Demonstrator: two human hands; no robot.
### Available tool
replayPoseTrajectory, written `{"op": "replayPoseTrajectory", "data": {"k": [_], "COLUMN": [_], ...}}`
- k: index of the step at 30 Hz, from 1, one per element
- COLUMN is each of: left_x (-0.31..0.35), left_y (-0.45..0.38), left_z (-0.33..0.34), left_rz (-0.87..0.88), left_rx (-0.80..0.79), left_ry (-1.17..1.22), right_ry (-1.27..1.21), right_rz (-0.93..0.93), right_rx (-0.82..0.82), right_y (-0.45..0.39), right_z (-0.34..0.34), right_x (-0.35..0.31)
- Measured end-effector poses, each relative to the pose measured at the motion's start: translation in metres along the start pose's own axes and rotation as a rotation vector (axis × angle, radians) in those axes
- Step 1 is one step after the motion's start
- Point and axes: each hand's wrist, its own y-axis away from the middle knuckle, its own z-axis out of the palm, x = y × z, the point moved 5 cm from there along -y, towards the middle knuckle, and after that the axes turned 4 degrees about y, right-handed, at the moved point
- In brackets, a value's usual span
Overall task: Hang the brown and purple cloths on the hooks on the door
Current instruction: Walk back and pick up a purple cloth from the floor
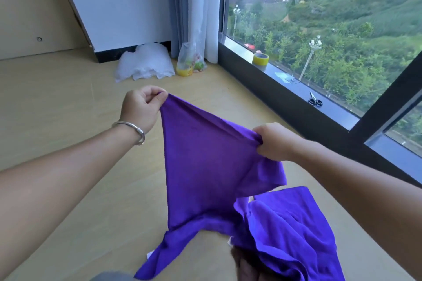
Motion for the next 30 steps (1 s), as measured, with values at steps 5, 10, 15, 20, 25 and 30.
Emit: {"op": "replayPoseTrajectory", "data": {"k": [5, 10, 15, 20, 25, 30], "left_x": [0.025, 0.072, 0.136, 0.194, 0.227, 0.230], "left_y": [-0.026, -0.047, -0.066, -0.077, -0.064, 0.011], "left_z": [-0.071, -0.153, -0.226, -0.297, -0.354, -0.390], "left_rz": [-0.044, -0.127, -0.144, -0.146, -0.148, -0.186], "left_rx": [0.122, 0.204, 0.271, 0.318, 0.329, 0.272], "left_ry": [-0.053, -0.112, -0.138, -0.176, -0.227, -0.313], "right_ry": [0.115, 0.083, -0.007, -0.053, -0.112, -0.097], "right_rz": [0.056, 0.049, -0.043, -0.167, -0.294, -0.289], "right_rx": [0.081, 0.279, 0.362, 0.358, 0.365, 0.258], "right_y": [-0.015, -0.022, -0.028, -0.023, -0.003, 0.037], "right_z": [-0.053, -0.131, -0.215, -0.278, -0.304, -0.273], "right_x": [-0.031, -0.085, -0.147, -0.201, -0.244, -0.260]}}
